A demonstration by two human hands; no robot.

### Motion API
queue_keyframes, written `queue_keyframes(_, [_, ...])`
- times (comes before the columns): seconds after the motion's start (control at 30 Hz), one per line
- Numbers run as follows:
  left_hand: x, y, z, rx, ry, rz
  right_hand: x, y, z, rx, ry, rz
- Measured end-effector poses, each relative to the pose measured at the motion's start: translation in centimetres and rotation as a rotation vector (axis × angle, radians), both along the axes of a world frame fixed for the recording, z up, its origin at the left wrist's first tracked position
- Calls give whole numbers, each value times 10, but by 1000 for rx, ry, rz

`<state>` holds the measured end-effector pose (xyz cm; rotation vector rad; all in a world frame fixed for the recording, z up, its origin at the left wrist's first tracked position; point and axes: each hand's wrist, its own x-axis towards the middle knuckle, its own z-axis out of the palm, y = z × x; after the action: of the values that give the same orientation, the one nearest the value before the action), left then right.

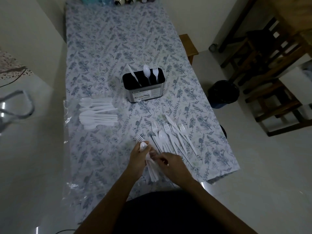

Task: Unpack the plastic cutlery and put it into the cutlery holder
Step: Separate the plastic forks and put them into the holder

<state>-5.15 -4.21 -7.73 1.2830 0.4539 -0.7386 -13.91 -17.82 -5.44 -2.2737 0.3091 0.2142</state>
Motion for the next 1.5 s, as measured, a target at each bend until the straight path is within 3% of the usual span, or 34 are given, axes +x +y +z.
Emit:
queue_keyframes(0.1, [0, 5, 1, 25, -27, 13, 8, -21, -14, -210, 58, -152])
queue_keyframes(0.2, [4, 7, 12, 13, 71, 74, 17, -32, -23, -363, 149, -132])
queue_keyframes(0.33, [7, 7, 20, -30, 183, 105, 23, -32, -22, -401, 185, -121])
queue_keyframes(0.6, [3, 13, 8, -38, 66, 48, 22, -22, -18, -492, 222, -130])
queue_keyframes(0.77, [3, 14, 9, -73, 46, 27, 22, -19, -12, -345, 201, -183])
queue_keyframes(0.9, [4, 11, 12, -30, 31, -33, 13, -5, -2, 23, 191, 4])
queue_keyframes(1.03, [2, 10, 2, -83, 126, 19, 10, -5, 0, 93, 216, 52])
queue_keyframes(1.13, [3, 14, 3, 59, 113, 21, 12, -29, -7, -169, 94, -91])
queue_keyframes(1.23, [7, 19, 1, 43, 150, 116, 9, -55, -21, -482, 55, -186])
queue_keyframes(1.37, [7, 26, 1, 39, 129, 133, 11, -57, -35, -634, 84, -28])
queue_keyframes(1.5, [7, 32, 11, 124, 45, 84, 11, -35, -27, -636, 25, 14])
